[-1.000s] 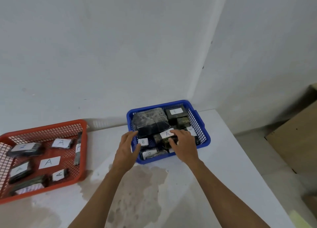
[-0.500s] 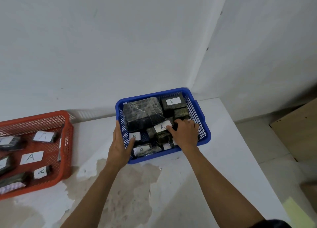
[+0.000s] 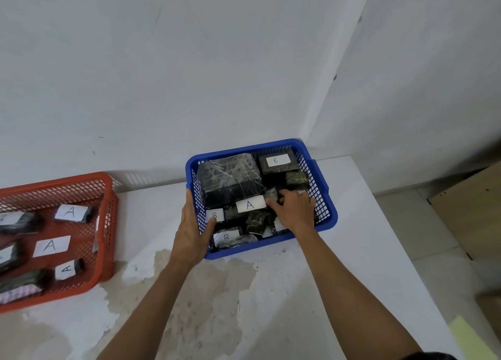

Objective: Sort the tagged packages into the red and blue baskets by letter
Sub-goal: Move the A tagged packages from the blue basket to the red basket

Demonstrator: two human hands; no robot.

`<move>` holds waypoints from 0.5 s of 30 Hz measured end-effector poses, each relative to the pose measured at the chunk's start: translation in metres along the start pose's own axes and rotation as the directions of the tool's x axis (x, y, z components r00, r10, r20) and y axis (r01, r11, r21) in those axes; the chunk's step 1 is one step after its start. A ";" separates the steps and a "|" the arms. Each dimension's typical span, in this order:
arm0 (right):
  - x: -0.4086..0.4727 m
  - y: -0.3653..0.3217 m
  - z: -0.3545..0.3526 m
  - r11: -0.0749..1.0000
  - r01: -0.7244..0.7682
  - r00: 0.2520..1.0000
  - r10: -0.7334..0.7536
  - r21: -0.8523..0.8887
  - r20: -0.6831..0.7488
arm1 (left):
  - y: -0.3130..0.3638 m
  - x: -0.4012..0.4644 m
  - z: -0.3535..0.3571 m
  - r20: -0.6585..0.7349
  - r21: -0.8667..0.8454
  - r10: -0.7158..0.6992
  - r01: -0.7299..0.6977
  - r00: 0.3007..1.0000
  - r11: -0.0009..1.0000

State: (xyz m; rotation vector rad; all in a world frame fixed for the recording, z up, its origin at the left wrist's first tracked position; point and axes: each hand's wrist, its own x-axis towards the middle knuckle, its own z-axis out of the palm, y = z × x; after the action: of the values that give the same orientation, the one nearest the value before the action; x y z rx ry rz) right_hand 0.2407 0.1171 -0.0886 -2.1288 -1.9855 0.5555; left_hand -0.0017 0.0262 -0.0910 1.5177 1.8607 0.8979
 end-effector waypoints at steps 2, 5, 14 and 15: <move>0.001 -0.001 -0.001 0.998 -0.027 0.999 0.026 0.058 0.019 | 0.002 0.000 -0.001 -0.001 0.003 0.001 -0.001 1.000 1.000; 0.002 0.000 -0.003 0.984 -0.059 0.998 0.054 0.171 0.035 | 0.004 -0.001 -0.001 -0.004 -0.001 0.000 0.000 1.000 1.000; -0.003 0.009 -0.019 0.803 -0.061 0.992 -0.015 0.593 0.123 | 0.004 -0.001 -0.002 0.011 -0.005 -0.027 0.027 1.000 1.000; -0.004 0.011 -0.021 0.781 -0.061 0.993 -0.014 0.622 0.114 | 0.005 -0.001 -0.002 0.011 0.000 -0.029 0.029 1.000 1.000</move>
State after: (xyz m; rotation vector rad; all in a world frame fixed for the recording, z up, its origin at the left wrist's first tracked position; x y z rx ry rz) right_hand 0.2590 0.1142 -0.0729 -1.7219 -1.5090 1.1735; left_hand -0.0001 0.0255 -0.0858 1.4893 1.8702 0.8748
